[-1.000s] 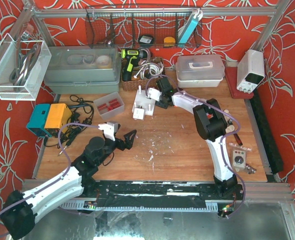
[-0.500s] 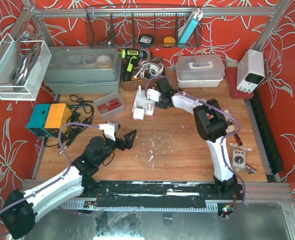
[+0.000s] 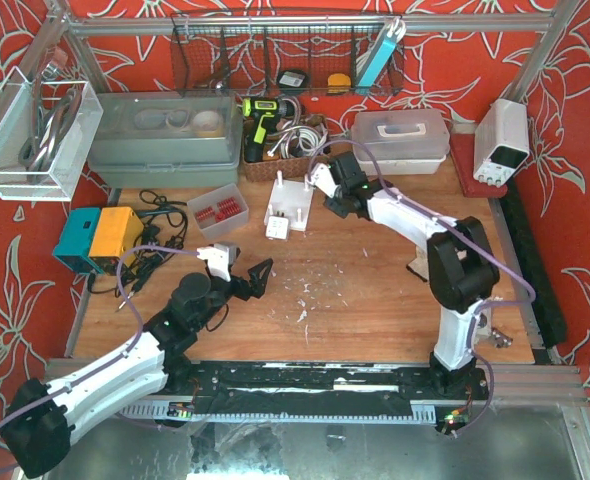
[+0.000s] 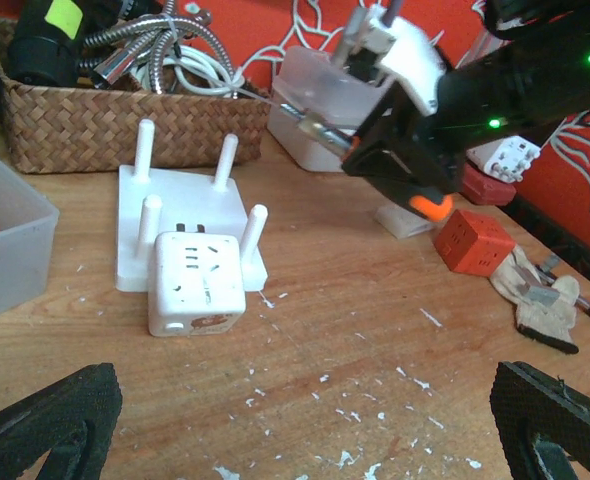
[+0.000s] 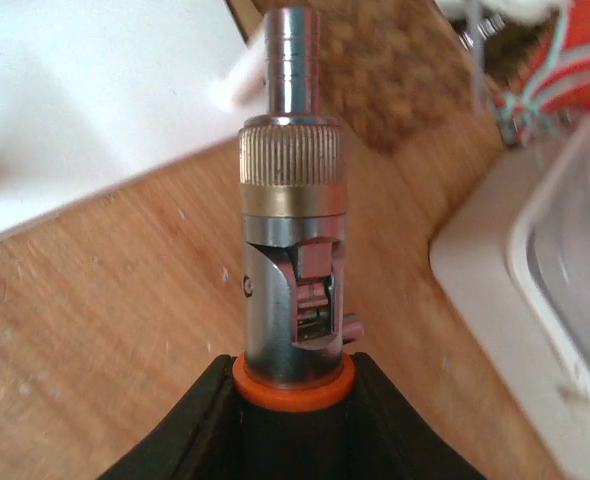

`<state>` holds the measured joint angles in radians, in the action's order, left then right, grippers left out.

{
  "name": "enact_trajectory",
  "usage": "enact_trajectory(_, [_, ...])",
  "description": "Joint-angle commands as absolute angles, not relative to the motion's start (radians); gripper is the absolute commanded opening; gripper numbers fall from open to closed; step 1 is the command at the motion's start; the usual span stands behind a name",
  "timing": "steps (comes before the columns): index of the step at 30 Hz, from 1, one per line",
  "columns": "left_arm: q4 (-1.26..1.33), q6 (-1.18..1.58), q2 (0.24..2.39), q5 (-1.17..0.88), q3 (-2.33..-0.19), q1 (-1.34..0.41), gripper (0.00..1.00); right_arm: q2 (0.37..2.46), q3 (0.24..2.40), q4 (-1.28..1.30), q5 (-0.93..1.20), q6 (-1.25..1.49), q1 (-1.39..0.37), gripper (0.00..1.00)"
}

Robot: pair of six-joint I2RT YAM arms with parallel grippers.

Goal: Install the large spring

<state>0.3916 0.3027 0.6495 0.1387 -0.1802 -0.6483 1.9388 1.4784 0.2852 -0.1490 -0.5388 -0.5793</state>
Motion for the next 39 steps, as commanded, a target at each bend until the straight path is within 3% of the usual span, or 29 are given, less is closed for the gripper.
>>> enact_trajectory(1, [0.413,0.295,0.633,0.158,-0.179,-0.653,1.00,1.830,1.407,0.364,-0.252,-0.256,-0.584,0.00])
enact_trajectory(6, [0.411,0.300,0.629,0.156,-0.177,-0.654,1.00,1.772,1.359,0.555,-0.266,-0.017,-0.581,0.00])
enact_trajectory(16, [0.405,0.307,0.611,0.151,-0.175,-0.653,1.00,1.760,1.217,0.693,-0.324,0.078,-0.532,0.00])
enact_trajectory(39, [0.399,0.311,0.594,0.158,-0.168,-0.653,1.00,1.845,1.195,0.681,-0.430,0.129,-0.467,0.46])
